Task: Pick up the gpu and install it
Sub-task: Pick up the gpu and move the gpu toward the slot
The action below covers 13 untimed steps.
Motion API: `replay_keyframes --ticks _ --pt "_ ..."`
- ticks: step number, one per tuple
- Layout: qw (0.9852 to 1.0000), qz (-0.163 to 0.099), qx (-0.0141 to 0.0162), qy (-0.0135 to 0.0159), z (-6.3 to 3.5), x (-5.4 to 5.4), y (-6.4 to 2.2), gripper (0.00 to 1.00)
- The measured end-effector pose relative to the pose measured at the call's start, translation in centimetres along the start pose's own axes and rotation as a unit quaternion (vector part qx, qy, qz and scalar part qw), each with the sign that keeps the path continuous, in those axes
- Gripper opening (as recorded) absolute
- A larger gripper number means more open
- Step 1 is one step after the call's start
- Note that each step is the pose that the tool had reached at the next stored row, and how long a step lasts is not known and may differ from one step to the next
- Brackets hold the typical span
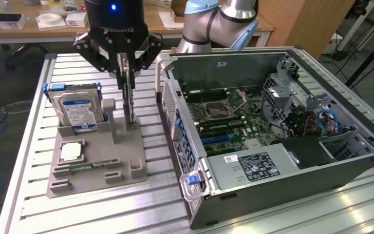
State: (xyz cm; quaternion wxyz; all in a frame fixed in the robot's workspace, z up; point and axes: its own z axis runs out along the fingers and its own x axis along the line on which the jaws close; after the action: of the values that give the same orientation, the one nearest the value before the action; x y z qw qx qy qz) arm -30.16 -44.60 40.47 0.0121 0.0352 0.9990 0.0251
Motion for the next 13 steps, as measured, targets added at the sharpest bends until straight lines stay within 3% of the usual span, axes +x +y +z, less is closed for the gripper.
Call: replay_keyframes --ticks 7,13 --pt "1.0 0.0 0.0 -0.0001 -2.2 -0.1 0.11 0.26" --pt "1.0 0.0 0.0 -0.0001 -2.32 -0.1 0.12 0.26"
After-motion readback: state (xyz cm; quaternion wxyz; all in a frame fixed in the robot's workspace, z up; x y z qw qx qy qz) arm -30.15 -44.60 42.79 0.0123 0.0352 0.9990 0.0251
